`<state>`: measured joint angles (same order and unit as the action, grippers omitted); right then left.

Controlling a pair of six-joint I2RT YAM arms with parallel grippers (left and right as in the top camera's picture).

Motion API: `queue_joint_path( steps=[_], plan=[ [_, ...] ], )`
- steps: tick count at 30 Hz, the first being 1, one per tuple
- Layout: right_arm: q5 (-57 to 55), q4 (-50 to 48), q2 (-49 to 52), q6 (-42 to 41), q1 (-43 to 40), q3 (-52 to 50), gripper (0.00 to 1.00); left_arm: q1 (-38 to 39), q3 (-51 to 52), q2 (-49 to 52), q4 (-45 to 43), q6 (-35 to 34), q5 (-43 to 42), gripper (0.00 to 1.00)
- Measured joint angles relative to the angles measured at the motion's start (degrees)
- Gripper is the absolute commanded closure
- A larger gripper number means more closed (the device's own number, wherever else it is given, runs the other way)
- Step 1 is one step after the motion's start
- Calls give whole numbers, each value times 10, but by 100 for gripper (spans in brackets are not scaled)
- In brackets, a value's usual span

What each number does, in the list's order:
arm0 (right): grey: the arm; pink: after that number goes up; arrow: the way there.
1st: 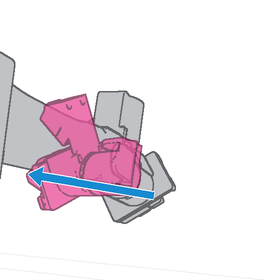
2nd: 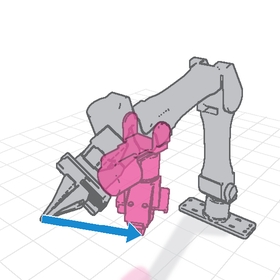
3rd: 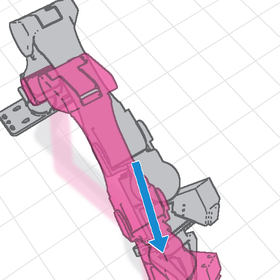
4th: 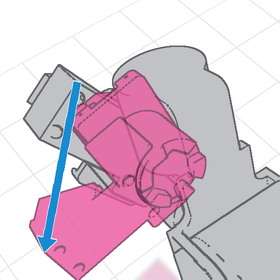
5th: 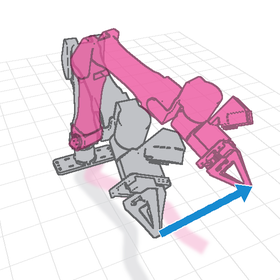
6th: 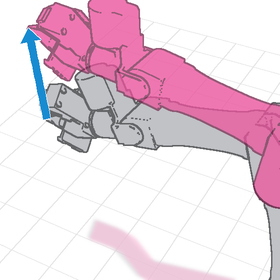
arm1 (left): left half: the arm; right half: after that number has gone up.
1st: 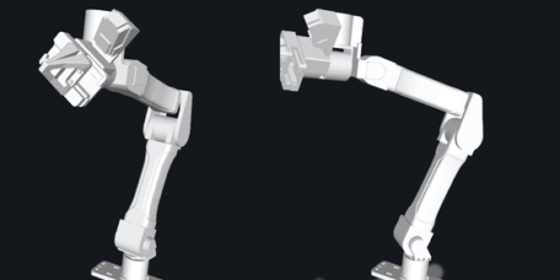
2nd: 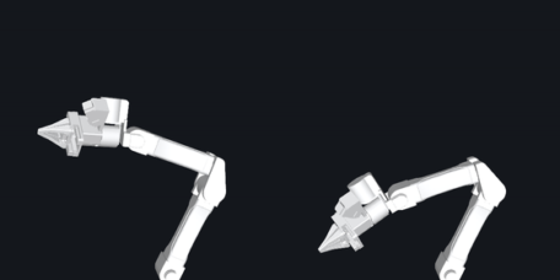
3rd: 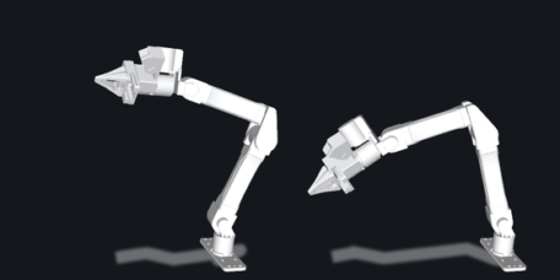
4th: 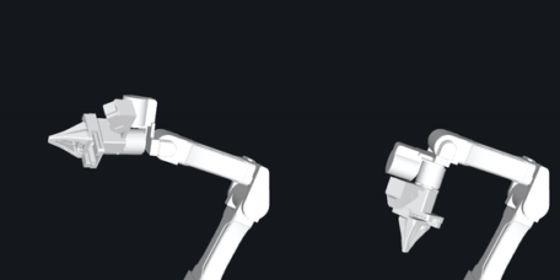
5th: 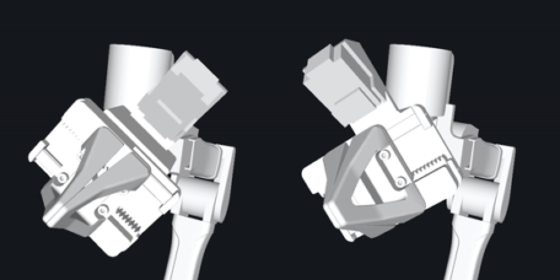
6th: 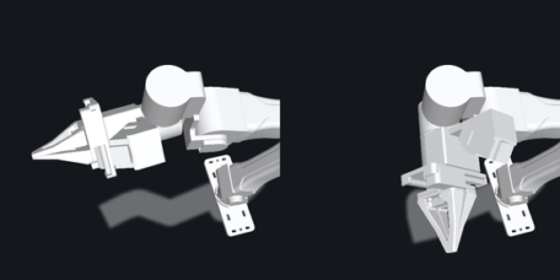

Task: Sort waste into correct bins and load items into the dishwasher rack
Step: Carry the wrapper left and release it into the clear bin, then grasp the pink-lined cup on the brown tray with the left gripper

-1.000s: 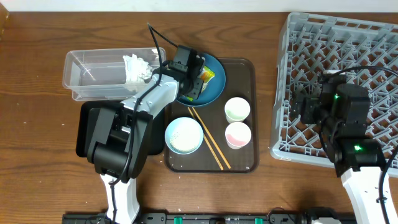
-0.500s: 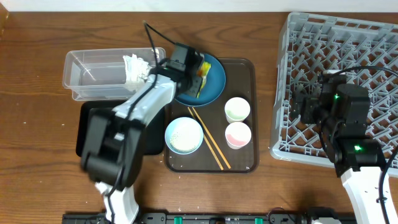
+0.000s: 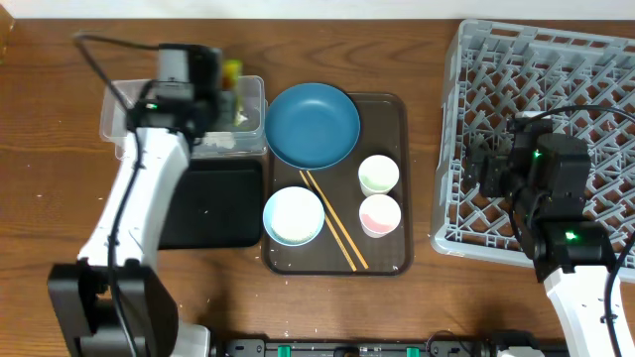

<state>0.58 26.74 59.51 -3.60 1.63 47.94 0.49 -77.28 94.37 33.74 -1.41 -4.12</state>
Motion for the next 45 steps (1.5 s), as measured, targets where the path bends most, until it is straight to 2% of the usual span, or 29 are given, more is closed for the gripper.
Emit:
queue_joint_path(
  steps=[2,5,6,7,12,17,24,28,35,43,45],
  plan=[
    [0,0,0,0,0,0,1,-30,0,17,2,-16,0,87],
    [0,0,0,0,0,0,1,-49,0,37,2,-31,-4,47],
    [0,0,0,0,0,0,1,-51,0,42,2,-33,-5,40],
    [0,0,0,0,0,0,1,-51,0,46,2,-35,-7,38],
    [0,0,0,0,0,0,1,-48,0,37,2,-44,-32,37],
    [0,0,0,0,0,0,1,-30,0,-7,26,-44,-119,37],
    [0,0,0,0,0,0,1,71,0,-31,117,-46,-230,38],
    [0,0,0,0,0,0,1,140,0,-15,148,-46,-250,38],
    [0,0,0,0,0,0,1,250,0,24,150,-46,-258,38],
    [0,0,0,0,0,0,1,330,0,92,149,-46,-258,38],
    [0,0,0,0,0,0,1,345,0,111,148,-46,-258,42]
  ],
)
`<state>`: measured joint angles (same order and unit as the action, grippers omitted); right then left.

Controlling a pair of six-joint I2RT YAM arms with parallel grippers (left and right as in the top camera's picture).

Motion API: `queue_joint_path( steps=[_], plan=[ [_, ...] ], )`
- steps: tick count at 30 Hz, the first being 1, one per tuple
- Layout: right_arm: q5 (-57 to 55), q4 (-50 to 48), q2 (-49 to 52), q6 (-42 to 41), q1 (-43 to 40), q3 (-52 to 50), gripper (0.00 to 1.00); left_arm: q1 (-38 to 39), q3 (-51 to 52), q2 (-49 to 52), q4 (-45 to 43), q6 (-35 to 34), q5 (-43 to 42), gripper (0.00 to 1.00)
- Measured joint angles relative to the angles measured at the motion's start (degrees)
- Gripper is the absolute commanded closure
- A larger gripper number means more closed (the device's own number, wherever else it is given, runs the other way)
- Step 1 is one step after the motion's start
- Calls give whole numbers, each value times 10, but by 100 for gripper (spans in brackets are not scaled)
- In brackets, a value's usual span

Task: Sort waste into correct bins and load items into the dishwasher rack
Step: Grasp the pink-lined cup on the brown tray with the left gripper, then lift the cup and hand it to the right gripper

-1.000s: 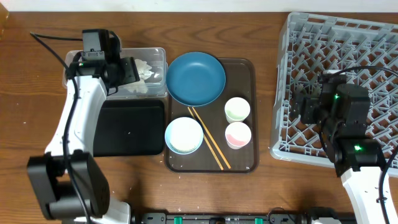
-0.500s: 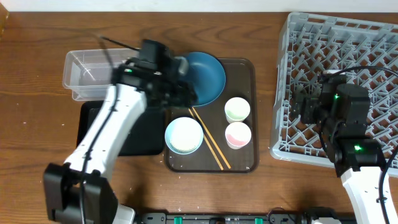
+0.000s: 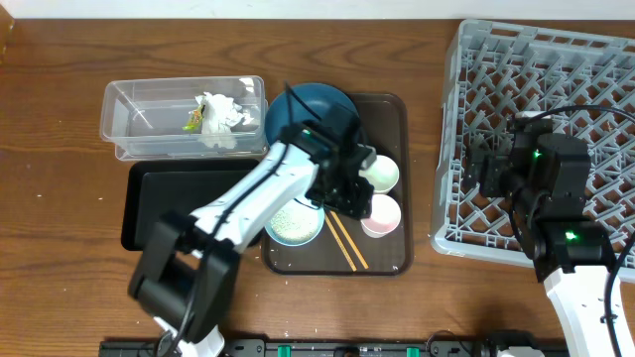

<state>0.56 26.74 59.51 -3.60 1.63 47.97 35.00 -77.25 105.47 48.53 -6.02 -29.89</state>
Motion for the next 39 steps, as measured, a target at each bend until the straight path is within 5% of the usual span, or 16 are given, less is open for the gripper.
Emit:
queue_joint_path(
  steps=[3,5,7,19,26,33,39],
  plan=[
    [0,0,0,0,0,0,1,16,0,21,-9,-2,0,56],
    [0,0,0,0,0,0,1,24,0,30,-14,-3,0,81],
    [0,0,0,0,0,0,1,27,0,35,-15,0,1,94],
    [-10,-2,0,0,0,0,1,-19,1,-40,36,3,31,94],
    [33,-48,1,1,0,0,1,-107,1,-163,-89,3,-35,94],
    [323,-187,51,48,0,1,1,-197,1,-132,-310,-51,-252,94],
    [564,-298,104,73,0,2,1,-206,1,-68,-381,-127,-398,94]
  ],
)
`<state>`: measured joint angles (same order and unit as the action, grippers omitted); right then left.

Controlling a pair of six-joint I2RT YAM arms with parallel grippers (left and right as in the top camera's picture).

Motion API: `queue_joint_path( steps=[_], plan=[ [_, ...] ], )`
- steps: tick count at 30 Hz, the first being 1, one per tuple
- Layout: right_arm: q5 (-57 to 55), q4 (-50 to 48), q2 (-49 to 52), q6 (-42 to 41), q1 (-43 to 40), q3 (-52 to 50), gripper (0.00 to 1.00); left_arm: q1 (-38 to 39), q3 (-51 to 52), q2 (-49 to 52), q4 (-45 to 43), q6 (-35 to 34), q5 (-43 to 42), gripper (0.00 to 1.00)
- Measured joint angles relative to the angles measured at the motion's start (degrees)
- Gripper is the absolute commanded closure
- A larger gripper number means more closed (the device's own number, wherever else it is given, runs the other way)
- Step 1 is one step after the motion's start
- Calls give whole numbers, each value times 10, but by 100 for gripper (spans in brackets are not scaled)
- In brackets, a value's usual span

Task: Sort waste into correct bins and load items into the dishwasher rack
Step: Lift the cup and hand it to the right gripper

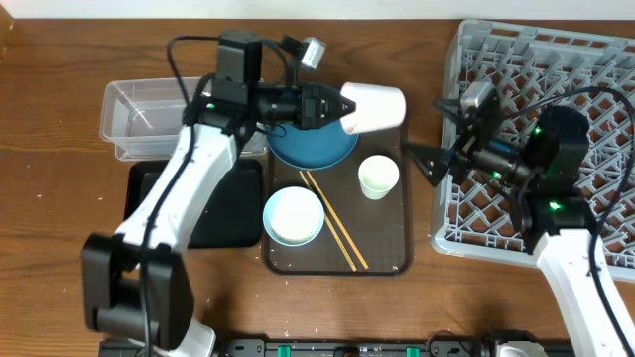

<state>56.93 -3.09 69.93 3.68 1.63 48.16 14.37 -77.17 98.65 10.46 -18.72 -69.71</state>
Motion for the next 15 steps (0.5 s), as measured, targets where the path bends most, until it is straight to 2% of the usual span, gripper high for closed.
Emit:
queue_joint_path(
  steps=[6,15],
  plan=[
    [88,-34,24,5,0,0,1,12,0,24,-3,-33,-69,94],
    [89,-37,24,6,0,0,1,30,0,24,-19,-40,-149,93]
  ],
)
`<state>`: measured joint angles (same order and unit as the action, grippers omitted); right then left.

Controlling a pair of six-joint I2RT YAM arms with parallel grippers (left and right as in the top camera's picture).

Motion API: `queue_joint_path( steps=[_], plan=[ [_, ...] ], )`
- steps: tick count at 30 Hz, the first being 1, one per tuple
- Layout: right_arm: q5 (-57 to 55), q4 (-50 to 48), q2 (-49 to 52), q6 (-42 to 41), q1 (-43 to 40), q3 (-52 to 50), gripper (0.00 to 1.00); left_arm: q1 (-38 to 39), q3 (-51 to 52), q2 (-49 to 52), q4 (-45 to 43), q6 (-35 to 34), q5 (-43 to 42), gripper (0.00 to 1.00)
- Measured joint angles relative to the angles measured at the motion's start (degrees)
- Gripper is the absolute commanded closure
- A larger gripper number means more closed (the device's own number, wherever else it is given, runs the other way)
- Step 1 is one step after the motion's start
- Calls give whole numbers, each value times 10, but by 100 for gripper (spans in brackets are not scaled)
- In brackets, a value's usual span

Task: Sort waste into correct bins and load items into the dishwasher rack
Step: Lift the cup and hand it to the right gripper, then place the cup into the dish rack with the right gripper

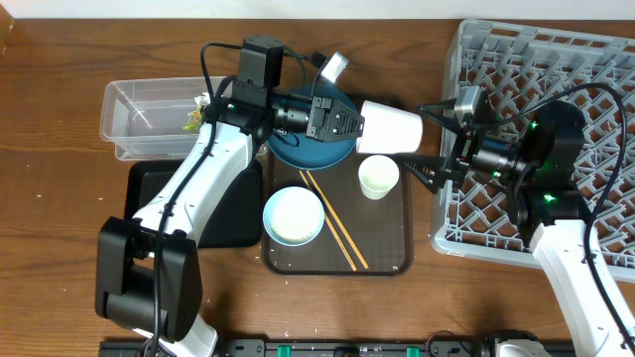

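A white cup (394, 127) hangs on its side over the tray's far right part, my left gripper (363, 125) shut on its rim end. My right gripper (433, 140) reaches in from the rack, open. One finger lies beyond the cup's right end and the other finger (425, 170) on the near side. A pale green cup (377, 177), a white bowl (294, 216) and chopsticks (333, 232) lie on the brown tray (389, 260). The blue plate (298, 149) is partly hidden under the left arm.
The grey dishwasher rack (556, 59) fills the right side. A clear bin (144, 124) at the far left holds scraps of waste (192, 119). A black tray (226, 213) lies in front of the bin, partly under the left arm.
The left gripper has carried the cup a little to the right and nearer. The right gripper has come in closer, its open fingers now on either side of the cup's end.
The left gripper was first over the clear bin, with two cups on the tray and the right arm folded over the rack. Then it was down at the pink-lined cup. Later it held that cup sideways above the plate, the right gripper reaching out, and now they meet.
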<state>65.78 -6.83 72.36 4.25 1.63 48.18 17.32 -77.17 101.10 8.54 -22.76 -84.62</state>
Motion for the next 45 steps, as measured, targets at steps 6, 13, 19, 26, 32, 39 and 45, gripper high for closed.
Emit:
queue_joint_path(
  steps=[6,13,19,26,32,39,45],
  plan=[
    [15,-33,0,2,0,0,2,0,0,0,1,-2,-10,94],
    [56,-61,0,4,0,0,8,8,0,0,1,-2,-12,94],
    [74,-61,0,7,0,0,21,24,0,0,1,-2,-9,94],
    [89,-58,0,7,1,1,52,26,0,0,0,-2,-3,93],
    [66,-12,0,0,1,2,65,26,0,0,2,-3,23,75],
    [-46,62,0,-24,-4,2,99,13,0,0,91,9,183,72],
    [-173,144,-2,-42,-50,8,99,-33,2,-18,243,64,375,72]
  ],
)
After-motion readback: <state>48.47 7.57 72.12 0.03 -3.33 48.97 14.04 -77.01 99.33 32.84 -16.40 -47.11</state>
